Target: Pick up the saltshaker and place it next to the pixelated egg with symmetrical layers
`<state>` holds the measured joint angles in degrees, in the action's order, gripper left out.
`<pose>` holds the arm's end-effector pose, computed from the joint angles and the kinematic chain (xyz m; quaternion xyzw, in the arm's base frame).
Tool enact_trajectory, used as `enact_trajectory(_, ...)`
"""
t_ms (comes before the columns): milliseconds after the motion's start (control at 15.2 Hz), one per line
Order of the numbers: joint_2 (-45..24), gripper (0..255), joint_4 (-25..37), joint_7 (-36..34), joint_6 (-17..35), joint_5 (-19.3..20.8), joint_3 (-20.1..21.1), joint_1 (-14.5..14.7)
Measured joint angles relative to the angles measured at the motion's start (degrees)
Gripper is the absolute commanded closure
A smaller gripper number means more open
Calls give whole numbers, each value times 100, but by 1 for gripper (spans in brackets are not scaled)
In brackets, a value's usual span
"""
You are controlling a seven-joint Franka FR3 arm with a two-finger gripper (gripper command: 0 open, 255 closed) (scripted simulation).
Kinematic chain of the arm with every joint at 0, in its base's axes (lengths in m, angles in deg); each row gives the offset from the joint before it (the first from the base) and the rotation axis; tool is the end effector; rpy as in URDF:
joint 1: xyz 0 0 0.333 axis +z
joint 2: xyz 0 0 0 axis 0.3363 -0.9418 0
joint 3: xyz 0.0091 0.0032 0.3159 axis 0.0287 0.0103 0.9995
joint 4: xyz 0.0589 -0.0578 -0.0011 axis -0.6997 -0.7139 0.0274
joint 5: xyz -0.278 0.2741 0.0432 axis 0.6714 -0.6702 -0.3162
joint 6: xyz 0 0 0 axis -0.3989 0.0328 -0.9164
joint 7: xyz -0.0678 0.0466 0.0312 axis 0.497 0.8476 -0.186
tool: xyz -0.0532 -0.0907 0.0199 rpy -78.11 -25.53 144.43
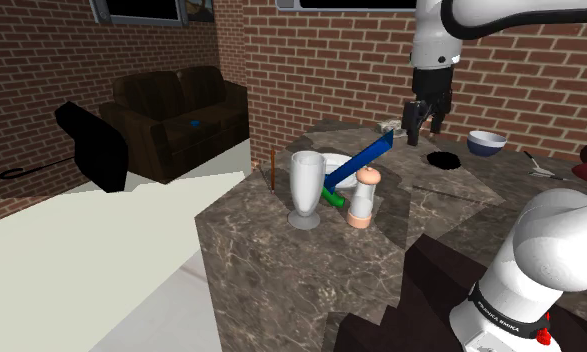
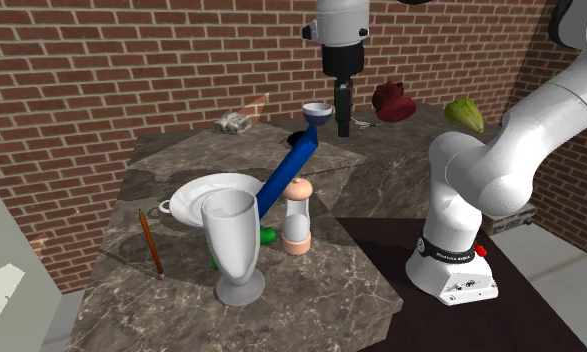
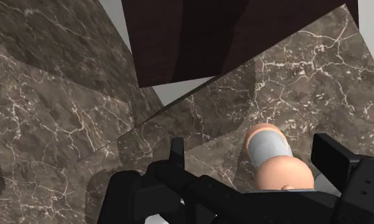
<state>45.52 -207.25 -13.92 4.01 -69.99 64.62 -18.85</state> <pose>0.3005 -0.0057 0.5766 0.9936 -0.0710 -0.0575 0.0668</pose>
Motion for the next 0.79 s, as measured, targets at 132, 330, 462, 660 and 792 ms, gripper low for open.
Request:
enact_trajectory(132, -21, 0, -50, -99, 96, -7, 61, -5)
enact_trajectory(330, -97, 0, -396, -667, 659, -39, 399, -32)
enact_trajectory(462, -261, 0, -630, -1136, 1155, -44, 677, -56)
enact_trajectory(660, -535, 0, -836, -1835, 1780, 24, 1077, -135)
enact_trajectory(792, -793, 0, -974, -2358, 2231, 105, 1373, -206)
